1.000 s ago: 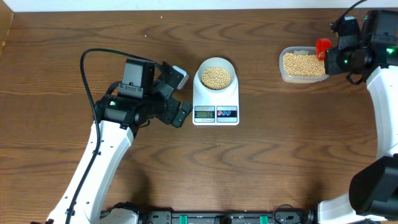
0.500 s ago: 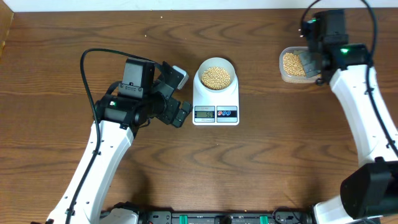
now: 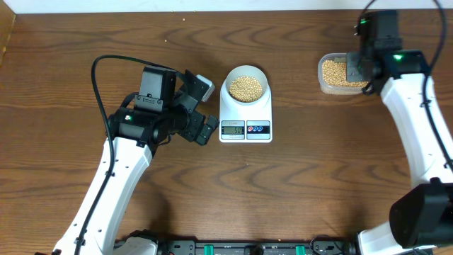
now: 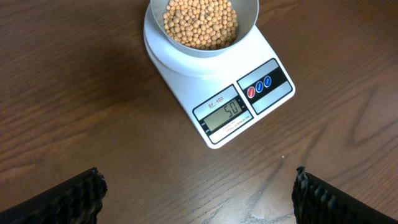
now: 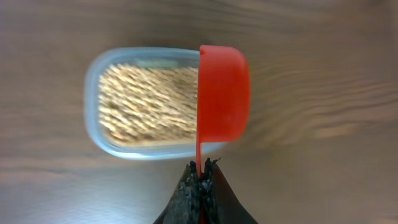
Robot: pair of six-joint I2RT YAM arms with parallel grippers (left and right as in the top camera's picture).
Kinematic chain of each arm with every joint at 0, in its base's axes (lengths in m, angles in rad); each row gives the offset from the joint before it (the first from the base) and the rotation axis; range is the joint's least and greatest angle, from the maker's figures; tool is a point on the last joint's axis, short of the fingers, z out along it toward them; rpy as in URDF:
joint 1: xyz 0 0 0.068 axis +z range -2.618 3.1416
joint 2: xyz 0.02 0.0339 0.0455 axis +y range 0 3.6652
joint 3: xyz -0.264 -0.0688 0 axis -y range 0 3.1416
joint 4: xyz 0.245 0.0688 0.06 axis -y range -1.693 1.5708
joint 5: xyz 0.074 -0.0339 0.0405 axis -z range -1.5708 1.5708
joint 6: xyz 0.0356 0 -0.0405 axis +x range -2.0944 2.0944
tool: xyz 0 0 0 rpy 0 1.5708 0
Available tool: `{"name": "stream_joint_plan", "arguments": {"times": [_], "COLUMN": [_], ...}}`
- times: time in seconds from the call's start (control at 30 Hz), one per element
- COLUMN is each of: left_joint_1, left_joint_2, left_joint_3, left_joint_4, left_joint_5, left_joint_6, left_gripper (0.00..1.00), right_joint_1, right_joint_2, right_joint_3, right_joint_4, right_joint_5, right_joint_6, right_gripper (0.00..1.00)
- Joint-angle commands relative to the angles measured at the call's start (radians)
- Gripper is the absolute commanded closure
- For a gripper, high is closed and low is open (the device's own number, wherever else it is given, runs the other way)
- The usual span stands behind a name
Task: Scoop item into bowl and weigh 50g on scale
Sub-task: 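Carry the red scoop right to the soybean tub with the right gripper, then lower the scoop into the tub and open the right gripper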
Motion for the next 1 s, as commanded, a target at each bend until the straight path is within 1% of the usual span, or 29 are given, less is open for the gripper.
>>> {"name": "stream_joint_plan", "arguments": {"times": [0.0,0.17,0.3,0.4,0.43,0.47,0.53,0.57,0.63,0.7,0.83,0.9,0.97], "left_joint_1": [0.003,0.003,0.003,0.003,0.003,0.003,0.003,0.003,0.003,0.003,0.003,0.003,0.003], "left_joint_2": [0.007,0.007,0.007,0.007,0.007,0.007,0.007,0.007,0.007,0.007,0.007,0.007,0.007], "left_joint_3": [0.013,0.013,0.013,0.013,0.013,0.013,0.013,0.013,0.013,0.013,0.013,0.013,0.013], "left_joint_4": [-0.003,-0.003,-0.003,-0.003,-0.003,-0.003,-0.003,-0.003,-0.003,-0.003,-0.003,-0.003,-0.003], "left_joint_5": [0.012,0.012,0.012,0.012,0.012,0.012,0.012,0.012,0.012,0.012,0.012,0.012,0.012], "left_joint_6": [0.016,0.017,0.016,0.016,0.017,0.017,0.017,0.016,0.016,0.017,0.016,0.016,0.016], "left_gripper": [0.02,0.02,0.02,0.02,0.02,0.02,0.02,0.02,0.02,0.02,0.02,0.02,0.02], "right_joint_1": [-0.071,-0.115,-0.115,-0.115,-0.115,-0.115,-0.114,-0.114,-0.114,-0.114,-0.114,-0.114,-0.114], "right_joint_2": [0.006,0.019,0.019,0.019,0.019,0.019,0.019,0.019,0.019,0.019,0.019,0.019,0.019], "right_joint_3": [-0.038,-0.15,-0.22,-0.239,-0.242,-0.243,-0.243,-0.244,-0.244,-0.244,-0.244,-0.244,-0.245], "right_joint_4": [0.048,0.167,0.252,0.267,0.267,0.267,0.266,0.262,0.247,0.228,0.177,0.14,0.118], "right_joint_5": [-0.294,-0.312,-0.346,-0.374,-0.375,-0.375,-0.375,-0.375,-0.397,-0.422,-0.46,-0.461,-0.46], "right_joint_6": [0.26,0.484,0.583,0.639,0.662,0.679,0.703,0.715,0.719,0.719,0.719,0.718,0.7], "right_gripper": [0.99,0.99,0.98,0.93,0.9,0.84,0.57,0.4,0.24,0.17,0.1,0.01,0.01]}}
